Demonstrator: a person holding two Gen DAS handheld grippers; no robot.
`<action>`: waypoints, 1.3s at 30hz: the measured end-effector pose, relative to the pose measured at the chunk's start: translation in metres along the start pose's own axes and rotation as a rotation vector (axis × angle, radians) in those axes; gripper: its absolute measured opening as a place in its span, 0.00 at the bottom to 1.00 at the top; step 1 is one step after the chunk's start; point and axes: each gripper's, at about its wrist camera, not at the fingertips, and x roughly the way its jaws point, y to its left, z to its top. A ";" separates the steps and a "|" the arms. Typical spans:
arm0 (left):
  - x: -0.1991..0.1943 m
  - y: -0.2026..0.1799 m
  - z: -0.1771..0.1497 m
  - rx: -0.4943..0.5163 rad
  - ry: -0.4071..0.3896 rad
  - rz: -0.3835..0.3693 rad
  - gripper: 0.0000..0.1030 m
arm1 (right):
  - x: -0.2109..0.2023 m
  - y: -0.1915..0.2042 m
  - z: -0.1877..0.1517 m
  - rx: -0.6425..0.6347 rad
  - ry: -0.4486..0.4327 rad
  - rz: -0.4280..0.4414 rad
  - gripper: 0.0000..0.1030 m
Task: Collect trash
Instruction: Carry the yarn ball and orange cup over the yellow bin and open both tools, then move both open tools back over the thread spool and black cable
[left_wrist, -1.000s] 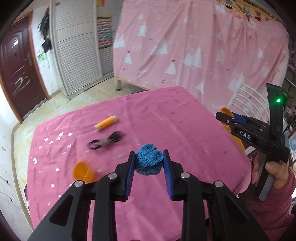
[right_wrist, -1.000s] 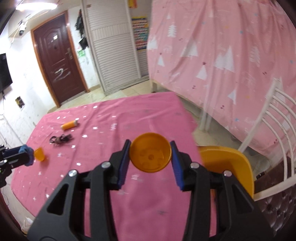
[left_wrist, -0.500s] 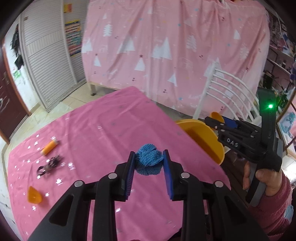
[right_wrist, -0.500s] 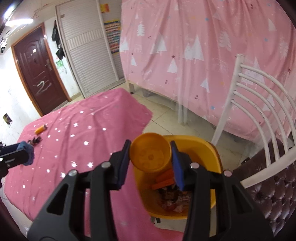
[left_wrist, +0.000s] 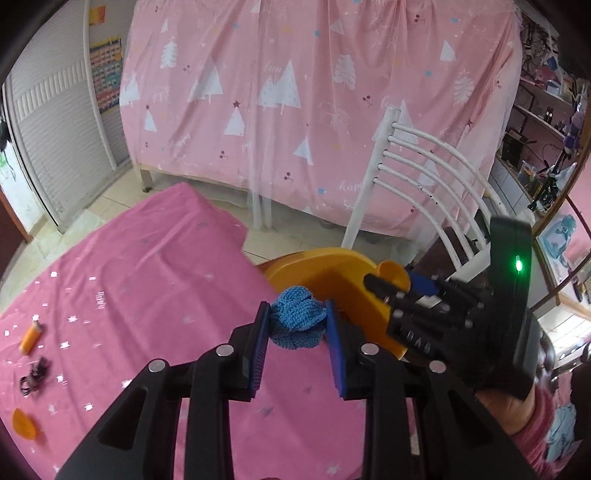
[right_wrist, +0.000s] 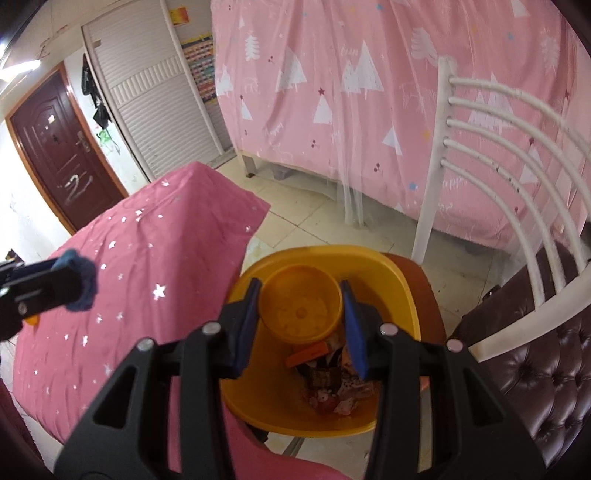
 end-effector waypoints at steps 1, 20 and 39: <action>0.006 -0.002 0.004 -0.007 0.005 -0.012 0.23 | 0.003 -0.003 0.000 0.004 0.010 0.001 0.39; 0.074 -0.017 0.026 -0.065 0.068 -0.043 0.64 | 0.013 -0.014 -0.002 0.039 0.044 0.011 0.59; 0.030 0.030 0.018 -0.125 -0.023 0.007 0.72 | 0.001 0.013 0.001 -0.005 0.013 -0.003 0.64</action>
